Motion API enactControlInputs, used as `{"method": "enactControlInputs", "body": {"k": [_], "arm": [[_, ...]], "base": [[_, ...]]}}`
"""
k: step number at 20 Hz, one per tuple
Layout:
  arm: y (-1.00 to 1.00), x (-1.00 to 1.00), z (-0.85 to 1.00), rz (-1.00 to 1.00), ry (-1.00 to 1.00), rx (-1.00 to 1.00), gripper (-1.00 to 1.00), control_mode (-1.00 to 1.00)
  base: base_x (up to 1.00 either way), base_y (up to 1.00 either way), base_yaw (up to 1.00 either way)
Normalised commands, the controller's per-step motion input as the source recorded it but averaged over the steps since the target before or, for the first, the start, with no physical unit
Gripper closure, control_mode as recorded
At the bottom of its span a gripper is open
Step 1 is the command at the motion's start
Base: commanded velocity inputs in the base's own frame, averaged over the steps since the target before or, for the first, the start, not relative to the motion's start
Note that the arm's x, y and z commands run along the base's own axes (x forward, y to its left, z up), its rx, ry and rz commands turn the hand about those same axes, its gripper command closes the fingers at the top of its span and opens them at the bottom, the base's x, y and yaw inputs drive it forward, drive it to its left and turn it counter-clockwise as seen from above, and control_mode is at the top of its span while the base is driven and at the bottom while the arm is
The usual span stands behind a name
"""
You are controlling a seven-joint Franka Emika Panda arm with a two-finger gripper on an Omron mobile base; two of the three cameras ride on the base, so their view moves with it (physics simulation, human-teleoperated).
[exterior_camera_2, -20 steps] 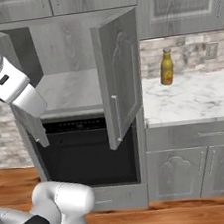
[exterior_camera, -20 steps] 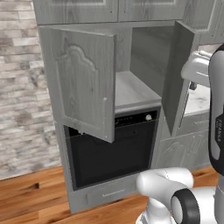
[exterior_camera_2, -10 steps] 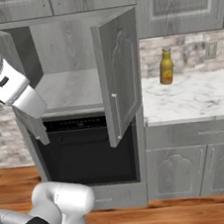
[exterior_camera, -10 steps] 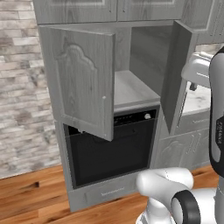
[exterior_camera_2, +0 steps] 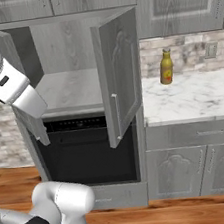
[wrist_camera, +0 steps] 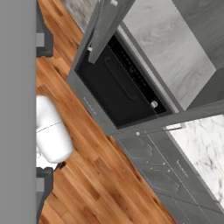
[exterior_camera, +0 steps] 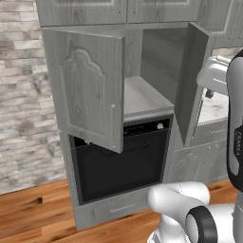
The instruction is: Close all open cabinet doors.
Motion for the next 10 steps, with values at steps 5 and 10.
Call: {"method": "enactControlInputs", "body": {"k": [5,10], "arm": [[0.00,0.00,0.00,0.00,0.00,0.00,-1.00,1.00],[0.00,0.00,0.00,0.00,0.00,0.00,-1.00,1.00]], "base": [[0.00,0.00,0.00],[0.16,-0.03,0.00]]}}
